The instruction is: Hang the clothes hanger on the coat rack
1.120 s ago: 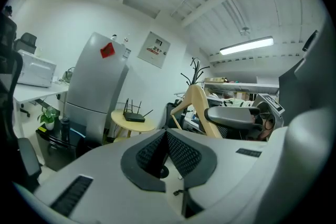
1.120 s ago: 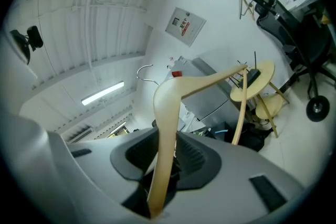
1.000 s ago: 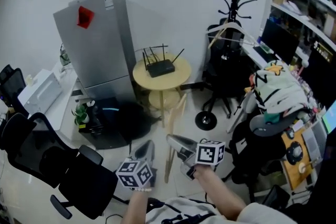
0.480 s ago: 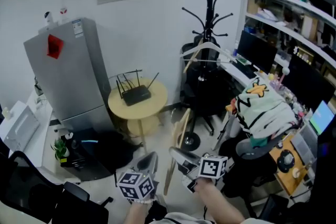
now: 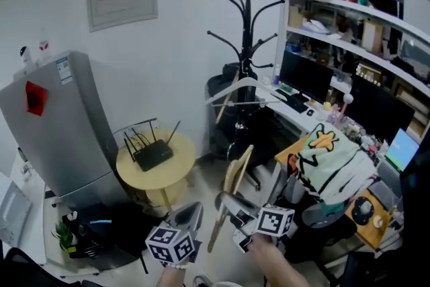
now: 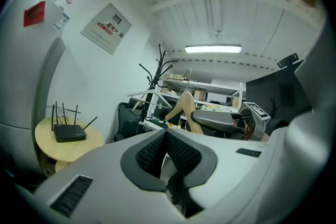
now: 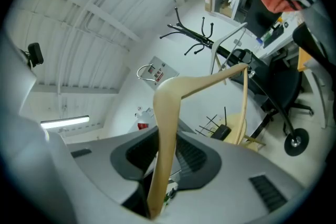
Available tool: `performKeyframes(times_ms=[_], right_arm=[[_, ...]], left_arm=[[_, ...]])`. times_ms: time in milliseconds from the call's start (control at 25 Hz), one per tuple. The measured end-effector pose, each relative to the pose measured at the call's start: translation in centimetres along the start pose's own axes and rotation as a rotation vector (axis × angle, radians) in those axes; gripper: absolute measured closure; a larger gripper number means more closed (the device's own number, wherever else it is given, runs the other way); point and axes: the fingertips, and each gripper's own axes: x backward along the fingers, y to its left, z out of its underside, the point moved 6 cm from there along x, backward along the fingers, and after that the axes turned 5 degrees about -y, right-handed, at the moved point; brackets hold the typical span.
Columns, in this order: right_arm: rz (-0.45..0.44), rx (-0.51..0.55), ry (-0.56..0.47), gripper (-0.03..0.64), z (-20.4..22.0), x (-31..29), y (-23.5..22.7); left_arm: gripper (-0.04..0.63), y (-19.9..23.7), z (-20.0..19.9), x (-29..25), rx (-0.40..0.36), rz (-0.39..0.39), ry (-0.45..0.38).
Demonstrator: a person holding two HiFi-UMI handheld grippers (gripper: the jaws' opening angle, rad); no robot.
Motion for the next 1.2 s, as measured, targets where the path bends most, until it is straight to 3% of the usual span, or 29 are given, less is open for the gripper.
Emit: performKeyframes(times_ms=[560,880,1200], right_arm=[[0.199,0.125,-0.187,0.497,-6.4,-4.1,-1.9],[0.276,0.145,-0.279,0.497,-9.5,-5.5,-3.6],[0.292,0.175,-0.390,0.499,-13.6,-9.6,-6.1]], left_arm=[[0.597,3.9,-5.1,-5.2,-0.022,0.245,0.025],[0.597,5.7,-6.8,-8.2,0.000,0.291,0.005],[0.597,8.1,-8.6,-12.6,-0.026,0.253,0.003]])
